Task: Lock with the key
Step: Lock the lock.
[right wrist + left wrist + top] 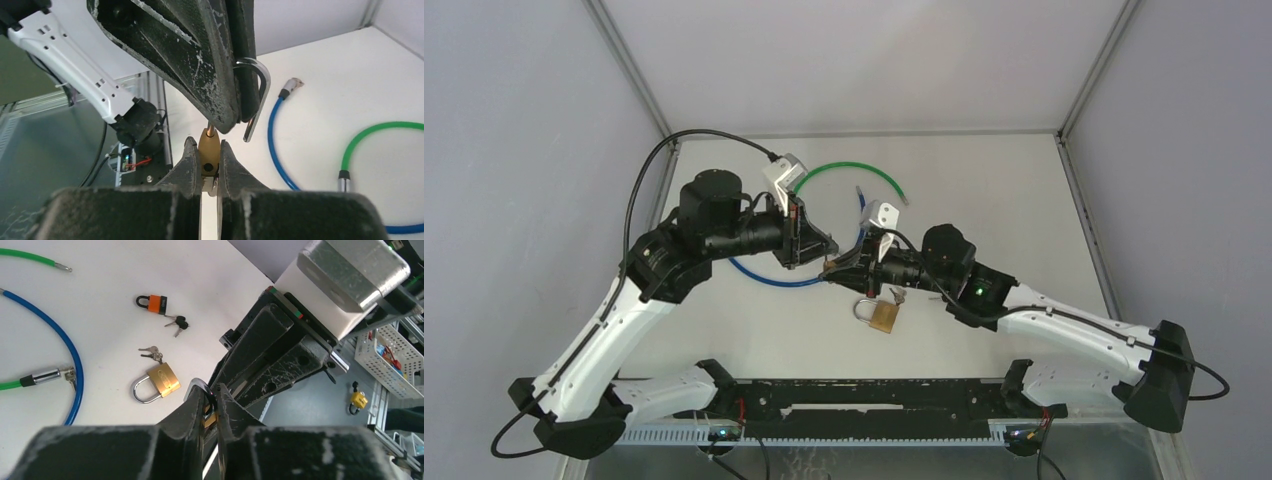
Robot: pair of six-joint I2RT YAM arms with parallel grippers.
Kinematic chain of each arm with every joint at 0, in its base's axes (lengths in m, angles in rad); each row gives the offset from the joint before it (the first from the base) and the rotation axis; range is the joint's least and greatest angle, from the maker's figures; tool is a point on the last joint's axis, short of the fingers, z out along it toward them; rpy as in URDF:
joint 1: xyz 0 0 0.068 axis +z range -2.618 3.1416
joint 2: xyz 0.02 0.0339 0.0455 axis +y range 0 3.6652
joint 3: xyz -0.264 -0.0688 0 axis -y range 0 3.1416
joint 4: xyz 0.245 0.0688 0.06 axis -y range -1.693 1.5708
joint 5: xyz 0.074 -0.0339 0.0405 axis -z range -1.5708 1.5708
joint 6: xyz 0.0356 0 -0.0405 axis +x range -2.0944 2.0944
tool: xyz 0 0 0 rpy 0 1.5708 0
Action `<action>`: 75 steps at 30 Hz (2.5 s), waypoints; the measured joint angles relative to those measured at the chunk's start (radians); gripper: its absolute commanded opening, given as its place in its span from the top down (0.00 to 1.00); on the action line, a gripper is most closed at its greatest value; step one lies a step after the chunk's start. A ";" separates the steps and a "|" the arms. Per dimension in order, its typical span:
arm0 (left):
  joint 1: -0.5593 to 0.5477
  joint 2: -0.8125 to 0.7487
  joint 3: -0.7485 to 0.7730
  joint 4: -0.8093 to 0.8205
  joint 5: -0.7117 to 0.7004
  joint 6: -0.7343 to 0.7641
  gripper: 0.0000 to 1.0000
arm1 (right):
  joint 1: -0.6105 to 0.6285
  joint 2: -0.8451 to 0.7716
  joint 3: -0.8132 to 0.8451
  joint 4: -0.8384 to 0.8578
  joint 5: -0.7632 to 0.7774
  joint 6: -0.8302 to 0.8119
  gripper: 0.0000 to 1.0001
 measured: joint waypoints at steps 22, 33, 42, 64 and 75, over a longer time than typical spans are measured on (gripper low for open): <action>-0.010 0.018 -0.016 0.028 0.018 -0.048 1.00 | -0.024 -0.037 -0.082 0.126 -0.024 0.185 1.00; -0.009 0.018 -0.016 0.037 0.128 0.034 1.00 | -0.087 -0.053 -0.082 0.117 -0.214 0.179 0.91; -0.001 0.027 0.088 0.022 0.170 0.091 1.00 | -0.126 -0.065 -0.082 0.183 -0.382 0.159 0.38; -0.015 -0.057 0.113 0.235 0.213 0.108 1.00 | -0.152 0.204 -0.249 1.176 -0.213 0.827 0.01; -0.030 -0.049 0.112 0.270 0.219 0.102 1.00 | -0.128 0.197 -0.130 1.254 -0.232 0.839 0.40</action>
